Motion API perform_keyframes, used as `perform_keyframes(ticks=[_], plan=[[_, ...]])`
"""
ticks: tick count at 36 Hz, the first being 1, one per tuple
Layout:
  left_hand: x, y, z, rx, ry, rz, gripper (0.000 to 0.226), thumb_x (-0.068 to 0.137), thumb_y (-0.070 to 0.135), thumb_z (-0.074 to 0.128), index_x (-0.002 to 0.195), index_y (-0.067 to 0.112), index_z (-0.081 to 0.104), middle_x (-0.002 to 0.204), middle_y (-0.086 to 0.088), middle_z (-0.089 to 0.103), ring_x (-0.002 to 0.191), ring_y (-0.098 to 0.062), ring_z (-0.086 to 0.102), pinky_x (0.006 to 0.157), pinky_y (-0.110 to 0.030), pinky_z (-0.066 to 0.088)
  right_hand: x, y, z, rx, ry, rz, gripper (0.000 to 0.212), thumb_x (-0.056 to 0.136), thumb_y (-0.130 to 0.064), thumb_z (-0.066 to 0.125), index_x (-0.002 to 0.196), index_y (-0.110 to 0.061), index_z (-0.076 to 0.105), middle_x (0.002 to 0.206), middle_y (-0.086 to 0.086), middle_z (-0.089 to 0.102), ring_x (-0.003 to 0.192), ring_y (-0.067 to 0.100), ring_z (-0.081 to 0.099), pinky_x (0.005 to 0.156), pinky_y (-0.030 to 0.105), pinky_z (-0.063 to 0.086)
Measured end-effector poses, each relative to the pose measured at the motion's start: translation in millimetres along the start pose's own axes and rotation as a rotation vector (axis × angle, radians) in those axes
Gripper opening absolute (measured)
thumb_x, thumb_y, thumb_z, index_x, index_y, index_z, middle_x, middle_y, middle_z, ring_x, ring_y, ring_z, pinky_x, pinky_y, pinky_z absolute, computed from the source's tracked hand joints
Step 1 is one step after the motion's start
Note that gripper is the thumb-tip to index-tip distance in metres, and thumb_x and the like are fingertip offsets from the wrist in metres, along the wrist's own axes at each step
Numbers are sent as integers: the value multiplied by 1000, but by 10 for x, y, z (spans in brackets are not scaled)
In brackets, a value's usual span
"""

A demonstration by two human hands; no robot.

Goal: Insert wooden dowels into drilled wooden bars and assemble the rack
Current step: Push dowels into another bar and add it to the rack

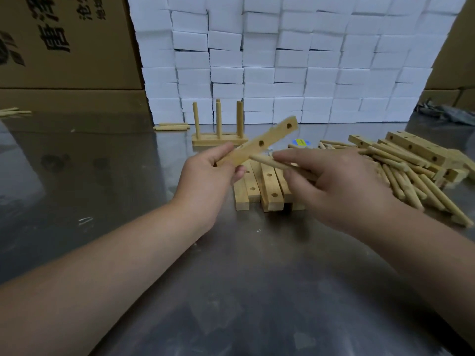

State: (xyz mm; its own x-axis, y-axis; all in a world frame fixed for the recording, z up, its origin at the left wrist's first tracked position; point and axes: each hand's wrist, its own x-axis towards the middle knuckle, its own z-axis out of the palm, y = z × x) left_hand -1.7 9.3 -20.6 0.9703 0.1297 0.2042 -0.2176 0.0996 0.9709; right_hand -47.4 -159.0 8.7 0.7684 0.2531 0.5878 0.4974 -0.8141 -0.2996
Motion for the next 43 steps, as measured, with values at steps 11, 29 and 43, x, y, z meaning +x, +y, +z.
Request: perform_keyframes(ticks=[11,29,43], plan=[[-95,192,-12,-730,-86,-442,33,89,-4,39,121,-6,44,106,-24,56,86,-25,61,72,-29,57,-40,-35,94,-7,0,-105,30,84,-19,57,111,-27,67,63,-9,64,62,15,56,55,29,46],[-137,113,82,-379,-100,-316,22,97,16,45,109,4,59,66,-2,67,55,-8,59,54,-19,50,-58,-29,154,3,69,-128,29,79,-26,56,104,-29,71,59,-21,50,71,1,44,51,12,32],[-144,109,60,-255,-191,-201,27,99,23,39,99,7,60,68,-3,54,54,-11,52,52,-22,43,-56,-21,142,20,46,-136,18,82,-24,65,98,-29,72,68,-8,69,73,11,54,52,24,41]])
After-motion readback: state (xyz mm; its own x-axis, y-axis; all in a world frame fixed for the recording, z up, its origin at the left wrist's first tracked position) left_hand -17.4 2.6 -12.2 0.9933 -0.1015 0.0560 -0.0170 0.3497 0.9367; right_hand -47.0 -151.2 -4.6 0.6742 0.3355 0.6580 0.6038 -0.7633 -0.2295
